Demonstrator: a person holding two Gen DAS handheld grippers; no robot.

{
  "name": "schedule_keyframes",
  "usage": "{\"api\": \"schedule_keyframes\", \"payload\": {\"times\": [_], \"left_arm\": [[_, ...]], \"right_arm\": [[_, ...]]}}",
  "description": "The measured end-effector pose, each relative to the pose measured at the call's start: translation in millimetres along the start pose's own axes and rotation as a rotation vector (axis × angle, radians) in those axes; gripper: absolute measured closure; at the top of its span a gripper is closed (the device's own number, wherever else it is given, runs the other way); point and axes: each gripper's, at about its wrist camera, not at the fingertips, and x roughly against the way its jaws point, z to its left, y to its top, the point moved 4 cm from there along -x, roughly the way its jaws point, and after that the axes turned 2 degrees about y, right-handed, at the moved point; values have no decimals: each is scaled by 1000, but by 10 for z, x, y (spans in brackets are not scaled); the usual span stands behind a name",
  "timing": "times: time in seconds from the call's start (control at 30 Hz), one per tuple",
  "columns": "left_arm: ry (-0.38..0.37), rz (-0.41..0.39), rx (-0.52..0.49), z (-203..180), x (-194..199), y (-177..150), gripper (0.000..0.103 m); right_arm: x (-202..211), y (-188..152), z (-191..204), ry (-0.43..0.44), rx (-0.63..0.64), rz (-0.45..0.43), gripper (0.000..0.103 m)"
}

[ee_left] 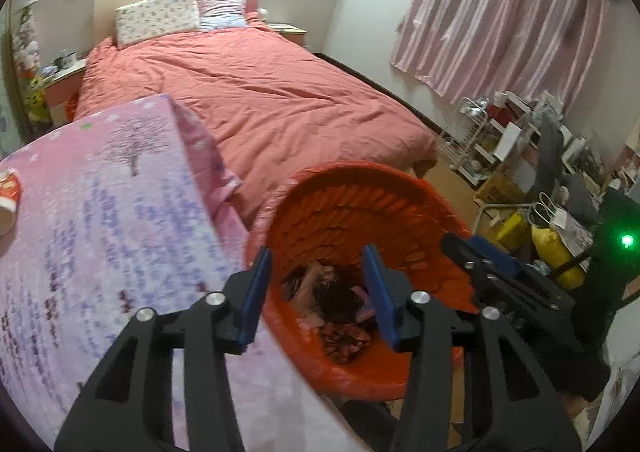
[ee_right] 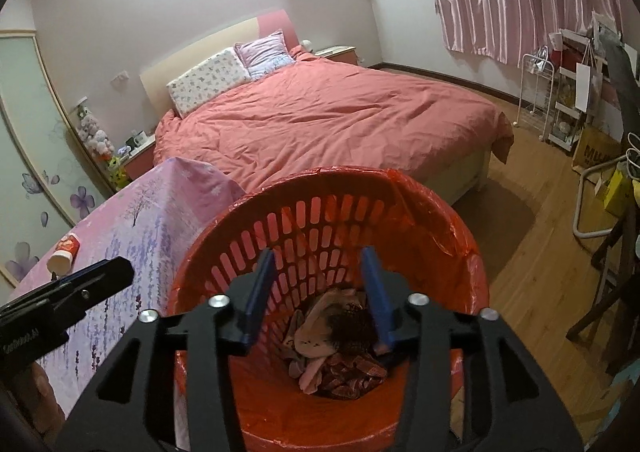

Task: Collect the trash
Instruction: 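Grasp the brown hair clip on the bed with the left tool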

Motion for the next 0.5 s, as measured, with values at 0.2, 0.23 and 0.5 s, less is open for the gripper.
{"api": "schedule_keyframes", "payload": {"times": [0.2,0.23,0.5], "left_arm": [[146,-33,31,588,275,-142,32],[169,-36,38,713,318,-168,31],[456,-50,238,2266,874,-457,31]], "right_arm": [[40,19,110,0,58,-18,38],[46,0,166,3,75,-17,38],[-10,-195,657,60,159,45,35]]}}
